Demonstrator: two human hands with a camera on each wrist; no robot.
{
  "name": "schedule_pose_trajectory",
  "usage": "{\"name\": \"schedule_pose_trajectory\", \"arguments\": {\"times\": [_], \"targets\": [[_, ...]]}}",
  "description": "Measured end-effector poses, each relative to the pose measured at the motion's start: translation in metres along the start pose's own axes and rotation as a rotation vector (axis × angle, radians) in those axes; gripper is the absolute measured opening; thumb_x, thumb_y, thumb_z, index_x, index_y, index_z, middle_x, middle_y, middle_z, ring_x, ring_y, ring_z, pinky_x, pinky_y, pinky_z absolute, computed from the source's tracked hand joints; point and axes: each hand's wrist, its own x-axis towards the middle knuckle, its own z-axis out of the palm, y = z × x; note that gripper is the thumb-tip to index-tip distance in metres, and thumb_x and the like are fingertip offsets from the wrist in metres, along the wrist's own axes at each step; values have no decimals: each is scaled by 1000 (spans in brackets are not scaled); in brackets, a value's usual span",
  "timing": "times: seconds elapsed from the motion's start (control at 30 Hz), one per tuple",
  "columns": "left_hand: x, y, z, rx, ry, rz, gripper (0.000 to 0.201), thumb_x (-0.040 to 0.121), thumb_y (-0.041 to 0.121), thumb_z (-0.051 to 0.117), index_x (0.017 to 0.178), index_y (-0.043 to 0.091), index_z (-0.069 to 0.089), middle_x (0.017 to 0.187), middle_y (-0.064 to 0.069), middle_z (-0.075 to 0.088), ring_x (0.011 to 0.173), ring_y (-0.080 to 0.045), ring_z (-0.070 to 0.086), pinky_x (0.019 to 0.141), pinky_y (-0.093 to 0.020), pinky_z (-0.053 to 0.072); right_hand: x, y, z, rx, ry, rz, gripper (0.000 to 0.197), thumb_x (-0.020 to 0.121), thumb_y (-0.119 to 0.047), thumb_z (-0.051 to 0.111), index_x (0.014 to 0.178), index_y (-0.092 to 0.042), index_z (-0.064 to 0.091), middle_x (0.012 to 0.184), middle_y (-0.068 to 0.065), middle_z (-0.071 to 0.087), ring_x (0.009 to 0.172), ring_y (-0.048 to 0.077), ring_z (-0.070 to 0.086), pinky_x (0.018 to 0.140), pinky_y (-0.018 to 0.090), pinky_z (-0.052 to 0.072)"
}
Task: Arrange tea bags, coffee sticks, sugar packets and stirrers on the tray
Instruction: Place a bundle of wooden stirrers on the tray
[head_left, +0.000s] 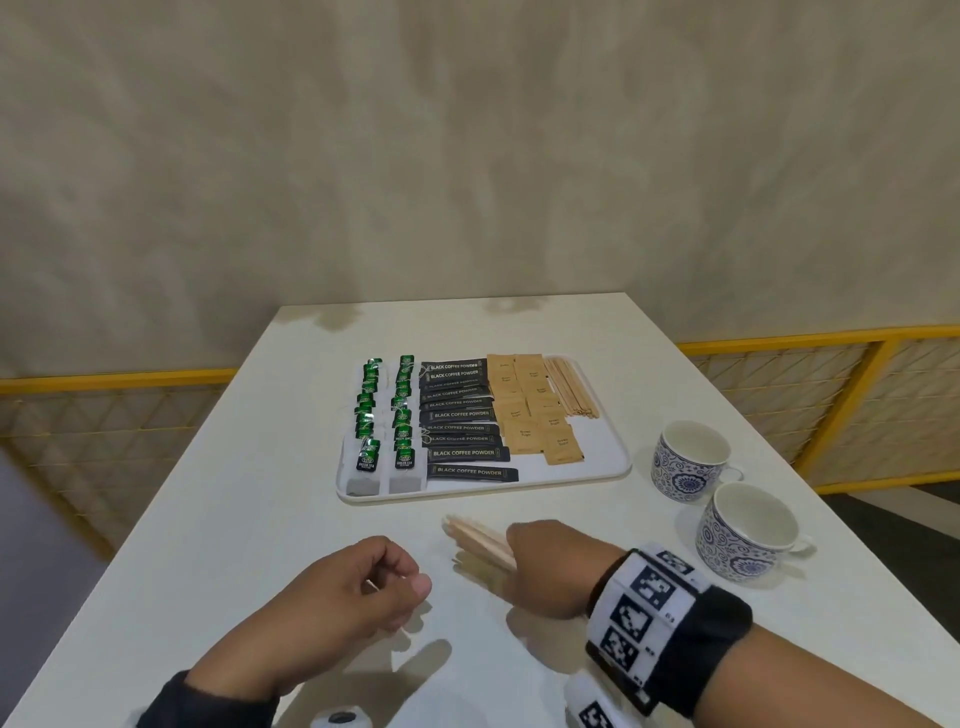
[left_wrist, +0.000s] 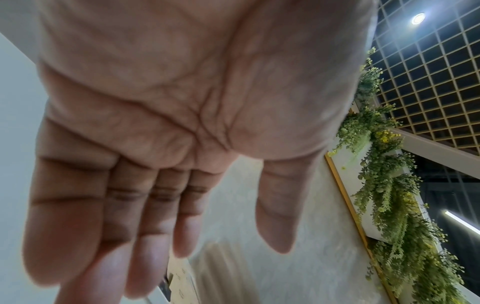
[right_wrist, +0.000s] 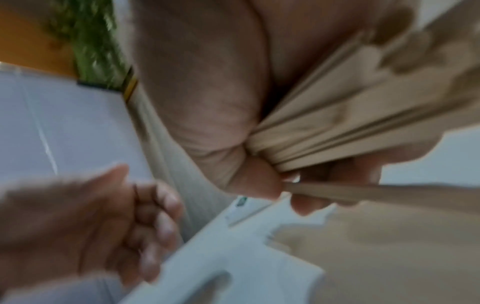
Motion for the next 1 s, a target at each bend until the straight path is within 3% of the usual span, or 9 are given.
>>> {"name": "schedule_pose_trajectory", "arguments": {"times": [0.1,0.2,0.27,0.37,0.43,0.6,0.7,0.87,1.0], "targets": [[7,11,0,-66,-20,24,76,51,69,73,116,32,57,114,9,65,96,-5,68,83,-22,51,-10,-7,-17,358,-14,-155,8,96,-29,47,101,-23,47,92,3,58,90,23,64,81,34,52],[13,32,6,-271,-163,173,80,58,63,79,126,30,53,126,3,63,111,-11,63,92,-25,50,-21,-21,-21,859,-154,-361,16,99,-12,41,100,-26,50,75,4,56,67,17,61,62,24,51],[17,45,12,-467,-175,193,71,66,50,78,127,23,55,116,-8,68,101,-22,66,82,-28,55,-25,-31,-20,937,-173,-409,11,94,-10,42,90,-12,53,71,5,55,61,14,57,56,25,46],[19,61,22,-621,-150,150,55,73,43,70,121,16,64,94,-13,70,55,-26,58,49,-31,53,-21,-37,-16,1075,-170,-430,12,83,-6,44,76,-7,54,66,5,55,56,13,57,58,26,46],[21,66,26,-644,-105,157,44,79,42,66,113,14,70,90,-10,71,56,-25,55,51,-30,50,-18,-34,-17,1183,-205,-442,14,85,-4,48,74,-8,56,64,4,56,55,14,57,57,25,50],[32,74,34,-858,125,196,22,91,25,53,90,3,58,80,-19,64,67,-25,68,60,-34,54,-13,-26,-9,1129,-243,-428,7,93,-8,54,86,-9,54,67,4,56,58,15,58,62,27,50],[38,71,42,-985,159,257,21,88,26,60,87,10,46,56,-8,40,49,-19,51,47,-31,50,-9,-25,-6,1140,-247,-380,7,92,-7,55,87,-10,52,66,5,56,57,15,59,64,31,50],[44,67,44,-954,263,333,32,75,32,69,86,12,46,48,1,30,41,-14,34,57,-30,37,-3,-18,-6,1159,-395,-391,15,84,-5,65,96,-10,59,75,7,65,67,17,65,68,31,55],[47,63,40,-824,360,467,37,83,42,69,76,14,47,45,3,32,41,-15,32,61,-33,47,1,-11,-5,966,-487,-279,22,83,-1,70,98,-12,58,87,6,67,80,21,63,91,42,50]]}}
